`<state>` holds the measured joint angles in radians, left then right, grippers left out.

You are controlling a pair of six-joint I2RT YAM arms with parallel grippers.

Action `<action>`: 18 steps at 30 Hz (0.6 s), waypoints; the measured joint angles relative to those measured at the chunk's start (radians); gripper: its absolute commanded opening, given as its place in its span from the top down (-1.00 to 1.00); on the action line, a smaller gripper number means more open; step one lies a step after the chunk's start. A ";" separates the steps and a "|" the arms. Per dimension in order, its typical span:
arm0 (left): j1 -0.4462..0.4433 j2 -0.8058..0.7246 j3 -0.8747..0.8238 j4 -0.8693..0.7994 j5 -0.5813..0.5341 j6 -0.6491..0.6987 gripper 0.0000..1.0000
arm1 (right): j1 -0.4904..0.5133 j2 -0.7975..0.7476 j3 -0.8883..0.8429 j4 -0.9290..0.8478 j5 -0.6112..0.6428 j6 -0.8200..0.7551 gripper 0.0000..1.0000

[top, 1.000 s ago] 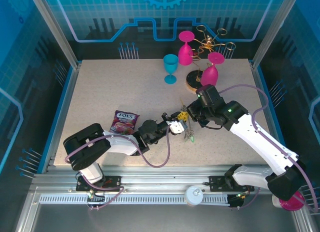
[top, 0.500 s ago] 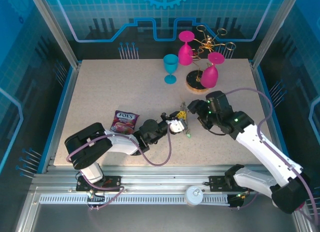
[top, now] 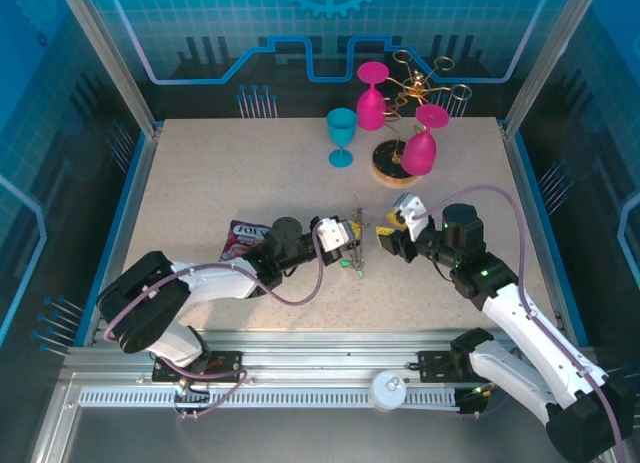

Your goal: Put the keys on the keyring

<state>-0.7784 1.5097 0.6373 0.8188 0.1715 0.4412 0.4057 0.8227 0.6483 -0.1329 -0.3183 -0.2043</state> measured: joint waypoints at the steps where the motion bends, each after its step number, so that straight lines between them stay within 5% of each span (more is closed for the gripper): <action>1: 0.010 -0.008 0.000 -0.027 0.030 -0.005 1.00 | 0.000 0.000 0.000 -0.005 -0.032 -0.076 0.37; 8: 0.037 -0.036 0.009 -0.155 0.168 -0.018 1.00 | 0.032 0.042 0.011 -0.064 -0.126 -0.390 0.33; 18: 0.041 -0.037 0.024 -0.188 0.231 -0.018 1.00 | 0.079 0.168 0.023 -0.101 -0.085 -0.546 0.31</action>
<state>-0.7376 1.4727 0.6613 0.6308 0.4023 0.4232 0.4843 0.9905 0.6716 -0.2344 -0.4030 -0.7502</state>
